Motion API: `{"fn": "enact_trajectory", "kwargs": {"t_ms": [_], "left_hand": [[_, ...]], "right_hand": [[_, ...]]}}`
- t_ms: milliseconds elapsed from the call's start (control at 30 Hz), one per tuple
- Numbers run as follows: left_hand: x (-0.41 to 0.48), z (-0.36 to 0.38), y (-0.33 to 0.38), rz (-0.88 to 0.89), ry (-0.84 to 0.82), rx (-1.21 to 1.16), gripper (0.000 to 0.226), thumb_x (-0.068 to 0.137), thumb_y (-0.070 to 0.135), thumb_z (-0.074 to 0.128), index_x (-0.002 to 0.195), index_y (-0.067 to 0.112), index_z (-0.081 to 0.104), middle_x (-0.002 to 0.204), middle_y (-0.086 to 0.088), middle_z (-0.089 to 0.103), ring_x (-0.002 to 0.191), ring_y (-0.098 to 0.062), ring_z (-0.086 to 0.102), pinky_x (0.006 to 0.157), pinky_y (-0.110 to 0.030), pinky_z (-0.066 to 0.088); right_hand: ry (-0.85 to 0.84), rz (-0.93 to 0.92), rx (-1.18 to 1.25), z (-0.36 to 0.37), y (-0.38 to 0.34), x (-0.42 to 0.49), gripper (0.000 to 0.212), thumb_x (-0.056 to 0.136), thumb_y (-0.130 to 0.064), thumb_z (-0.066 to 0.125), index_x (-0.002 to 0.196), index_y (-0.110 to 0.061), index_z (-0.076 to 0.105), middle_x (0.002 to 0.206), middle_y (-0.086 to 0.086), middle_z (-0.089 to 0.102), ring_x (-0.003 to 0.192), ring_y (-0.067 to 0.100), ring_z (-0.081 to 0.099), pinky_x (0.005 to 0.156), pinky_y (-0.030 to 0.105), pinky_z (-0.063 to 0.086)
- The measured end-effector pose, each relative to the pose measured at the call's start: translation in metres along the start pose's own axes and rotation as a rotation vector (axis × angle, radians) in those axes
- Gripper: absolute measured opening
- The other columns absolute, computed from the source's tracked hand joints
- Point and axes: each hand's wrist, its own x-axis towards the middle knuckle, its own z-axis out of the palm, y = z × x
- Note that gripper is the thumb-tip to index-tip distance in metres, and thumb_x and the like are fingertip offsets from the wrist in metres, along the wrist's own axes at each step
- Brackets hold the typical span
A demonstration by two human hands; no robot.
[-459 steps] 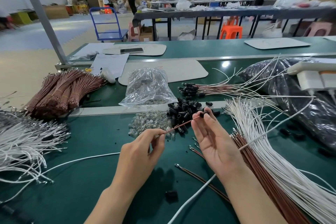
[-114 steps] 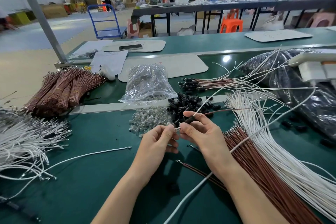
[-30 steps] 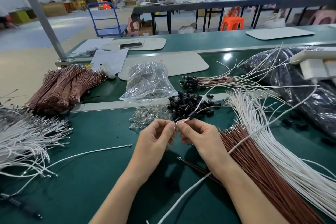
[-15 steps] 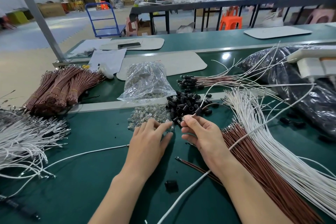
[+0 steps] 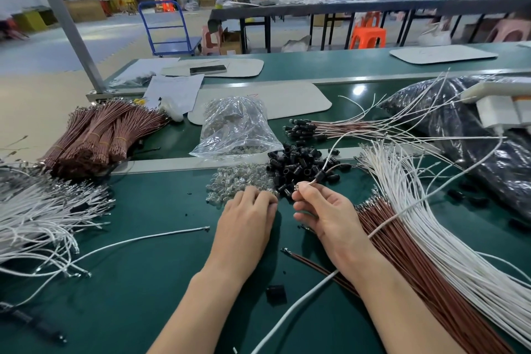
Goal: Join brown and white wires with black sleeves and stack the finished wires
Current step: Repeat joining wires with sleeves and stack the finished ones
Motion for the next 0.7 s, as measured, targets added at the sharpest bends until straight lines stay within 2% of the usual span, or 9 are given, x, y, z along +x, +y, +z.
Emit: {"fn": "enact_trajectory", "kwargs": {"t_ms": [167, 267, 300, 367, 433, 533, 700], "left_hand": [[-0.001, -0.001, 0.001, -0.057, -0.071, -0.010, 0.023, 0.105, 0.033, 0.049, 0.118, 0.021, 0.064, 0.113, 0.003, 0.059, 0.107, -0.021, 0.053, 0.097, -0.033, 0.040], [-0.002, -0.002, 0.004, -0.073, -0.071, -0.042, 0.022, 0.105, 0.033, 0.049, 0.118, 0.023, 0.065, 0.112, 0.005, 0.060, 0.107, -0.017, 0.053, 0.096, -0.030, 0.040], [-0.003, -0.004, 0.006, -0.104, -0.052, -0.152, 0.019, 0.105, 0.031, 0.051, 0.116, 0.025, 0.065, 0.110, 0.009, 0.062, 0.104, -0.013, 0.055, 0.093, -0.027, 0.042], [-0.002, -0.009, 0.011, -0.241, -0.001, -0.529, 0.010, 0.103, 0.027, 0.057, 0.109, 0.030, 0.065, 0.098, 0.016, 0.068, 0.094, -0.004, 0.060, 0.083, -0.015, 0.044], [-0.001, -0.012, 0.014, -0.329, 0.028, -0.847, 0.012, 0.100, 0.021, 0.063, 0.102, 0.032, 0.066, 0.092, 0.014, 0.071, 0.086, -0.003, 0.065, 0.077, -0.011, 0.047], [-0.002, -0.013, 0.020, -0.365, 0.056, -1.006, 0.015, 0.097, 0.016, 0.067, 0.101, 0.030, 0.069, 0.091, 0.012, 0.073, 0.083, -0.004, 0.067, 0.077, -0.015, 0.051], [-0.003, -0.012, 0.024, -0.380, 0.056, -1.096, 0.015, 0.095, 0.014, 0.069, 0.102, 0.028, 0.071, 0.091, 0.010, 0.076, 0.085, -0.006, 0.070, 0.077, -0.014, 0.052]], "right_hand": [[-0.023, 0.000, -0.006, 0.000, 0.000, 0.001, 0.014, 0.089, -0.025, 0.073, 0.076, -0.025, 0.081, 0.083, 0.002, 0.073, 0.066, 0.007, 0.067, 0.060, 0.019, 0.055], [-0.019, -0.001, -0.017, -0.001, 0.001, 0.001, 0.016, 0.090, -0.024, 0.072, 0.077, -0.025, 0.080, 0.083, 0.002, 0.073, 0.067, 0.007, 0.066, 0.060, 0.019, 0.055], [-0.020, 0.000, -0.016, -0.002, 0.001, 0.001, 0.015, 0.090, -0.025, 0.072, 0.077, -0.025, 0.081, 0.083, 0.002, 0.073, 0.067, 0.008, 0.067, 0.060, 0.019, 0.055], [-0.027, -0.001, -0.020, -0.002, 0.001, 0.001, 0.013, 0.088, -0.026, 0.073, 0.077, -0.025, 0.081, 0.084, 0.002, 0.074, 0.068, 0.008, 0.067, 0.060, 0.019, 0.055], [-0.033, -0.002, -0.032, -0.002, 0.000, 0.001, 0.013, 0.087, -0.027, 0.073, 0.078, -0.025, 0.081, 0.085, 0.002, 0.074, 0.069, 0.008, 0.067, 0.061, 0.019, 0.055], [-0.042, -0.011, -0.049, -0.001, 0.000, 0.001, 0.017, 0.091, -0.024, 0.070, 0.078, -0.023, 0.080, 0.084, 0.002, 0.074, 0.070, 0.008, 0.066, 0.061, 0.019, 0.055], [-0.056, -0.025, -0.073, -0.002, 0.001, 0.000, 0.018, 0.093, -0.023, 0.068, 0.080, -0.024, 0.080, 0.085, 0.003, 0.074, 0.072, 0.009, 0.067, 0.065, 0.020, 0.055]]}}
